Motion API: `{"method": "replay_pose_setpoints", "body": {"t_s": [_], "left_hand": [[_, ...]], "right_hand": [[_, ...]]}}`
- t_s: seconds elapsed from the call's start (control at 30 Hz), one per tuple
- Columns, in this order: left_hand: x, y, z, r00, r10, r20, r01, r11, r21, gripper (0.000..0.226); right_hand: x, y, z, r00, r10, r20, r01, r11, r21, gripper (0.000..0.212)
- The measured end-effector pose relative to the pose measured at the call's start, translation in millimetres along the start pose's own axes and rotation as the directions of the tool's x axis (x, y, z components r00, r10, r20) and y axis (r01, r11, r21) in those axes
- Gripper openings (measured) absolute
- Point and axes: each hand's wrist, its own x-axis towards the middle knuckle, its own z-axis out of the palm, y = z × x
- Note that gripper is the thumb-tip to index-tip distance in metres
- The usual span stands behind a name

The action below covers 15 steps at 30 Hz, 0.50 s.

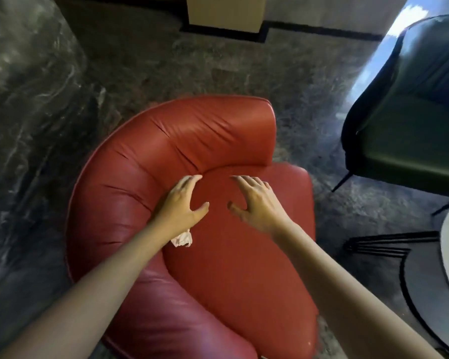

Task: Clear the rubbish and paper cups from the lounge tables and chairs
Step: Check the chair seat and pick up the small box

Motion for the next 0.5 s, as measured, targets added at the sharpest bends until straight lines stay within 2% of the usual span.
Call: {"method": "replay_pose_setpoints", "body": {"t_s": [0.1, 0.23, 0.37, 0.5], "left_hand": [[30.0, -49.8, 34.0, 0.994, -0.061, 0.088, 0.057, 0.997, 0.046, 0.059], [58.2, -119.2, 92.5, 0.957, -0.195, 0.216, 0.130, 0.950, 0.284, 0.059], [67.0, -175.4, 153.3, 0.852, -0.381, 0.359, 0.178, 0.856, 0.485, 0.064], [62.3, -216.7, 201.7, 0.716, -0.533, 0.451, 0.215, 0.782, 0.585, 0.072]], "right_hand": [[23.8, 20.5, 51.1, 0.998, 0.038, 0.043, -0.040, 0.999, 0.030, 0.057], [41.7, 49.8, 124.8, 0.988, 0.132, 0.085, -0.139, 0.987, 0.078, 0.055], [36.5, 74.7, 194.6, 0.959, 0.242, 0.145, -0.261, 0.957, 0.126, 0.053], [22.9, 95.9, 249.3, 0.925, 0.343, 0.164, -0.367, 0.918, 0.150, 0.052]]}}
